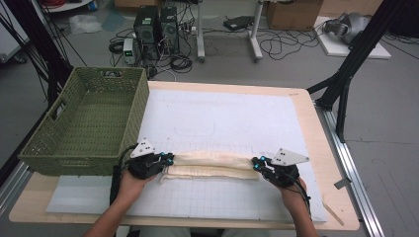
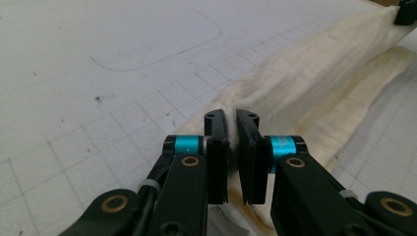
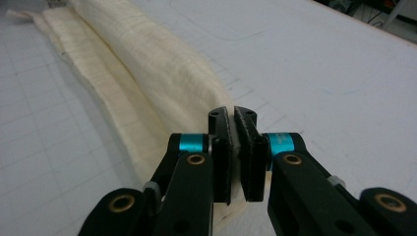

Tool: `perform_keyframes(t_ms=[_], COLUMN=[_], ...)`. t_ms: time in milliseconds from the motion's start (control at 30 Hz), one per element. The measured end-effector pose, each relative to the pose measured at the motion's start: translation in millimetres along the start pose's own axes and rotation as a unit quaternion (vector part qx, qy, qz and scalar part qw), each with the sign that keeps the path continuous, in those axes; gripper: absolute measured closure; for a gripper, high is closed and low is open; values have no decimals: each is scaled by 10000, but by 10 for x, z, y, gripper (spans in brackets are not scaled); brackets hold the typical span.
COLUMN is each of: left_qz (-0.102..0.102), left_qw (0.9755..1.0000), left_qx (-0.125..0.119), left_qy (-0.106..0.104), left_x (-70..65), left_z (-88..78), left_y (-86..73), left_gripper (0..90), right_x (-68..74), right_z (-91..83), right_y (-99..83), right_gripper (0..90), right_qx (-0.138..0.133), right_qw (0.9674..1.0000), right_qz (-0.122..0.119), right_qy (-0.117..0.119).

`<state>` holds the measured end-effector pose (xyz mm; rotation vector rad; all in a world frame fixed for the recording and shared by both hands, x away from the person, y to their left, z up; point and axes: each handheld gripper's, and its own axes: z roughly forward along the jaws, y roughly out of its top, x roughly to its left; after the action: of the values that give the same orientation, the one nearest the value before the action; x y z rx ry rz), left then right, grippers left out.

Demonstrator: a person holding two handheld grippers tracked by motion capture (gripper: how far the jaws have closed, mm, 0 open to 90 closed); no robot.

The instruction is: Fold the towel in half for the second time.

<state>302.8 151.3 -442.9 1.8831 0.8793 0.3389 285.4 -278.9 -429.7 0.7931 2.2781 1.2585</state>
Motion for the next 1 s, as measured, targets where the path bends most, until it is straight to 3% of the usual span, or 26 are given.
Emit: perform_keyframes(t_ms=[233, 333, 400, 467, 633, 700, 800, 900, 1000], left_qz=[-15, -391, -505, -483, -474, -381, -197, 20, 73], left_qw=[9999, 9992, 9982, 9978, 9975, 9983, 9996, 9997, 9991], left_qx=[114, -51, -288, -435, -522, -428, -77, 221, 405], left_qy=[11, 89, 158, 160, 8, -78, -208, -142, -104], left_x=[-75, -66, -62, -59, -54, -80, -126, -173, -185], left_z=[-31, -84, -131, -150, -82, -7, 130, 213, 255], left_y=[-35, 31, 99, 168, 295, 307, 256, 159, 73], left_gripper=[772, 570, 504, 503, 514, 562, 644, 730, 747], right_x=[52, 76, 102, 116, 112, 110, 112, 116, 123], right_z=[-41, -60, -68, -70, -86, -87, -83, -81, -81], right_y=[-62, -92, -102, -106, -115, -121, -125, -132, -134], right_gripper=[857, 858, 857, 857, 856, 856, 856, 854, 831], right_qx=[130, 185, 279, 287, 240, 273, 287, 350, 369], right_qw=[9999, 9997, 9994, 9994, 9995, 9994, 9993, 9992, 9990], right_qz=[-38, -68, -120, -112, -9, -15, -5, 17, 66], right_qy=[94, 148, 137, 147, 181, 197, 219, 205, 244])
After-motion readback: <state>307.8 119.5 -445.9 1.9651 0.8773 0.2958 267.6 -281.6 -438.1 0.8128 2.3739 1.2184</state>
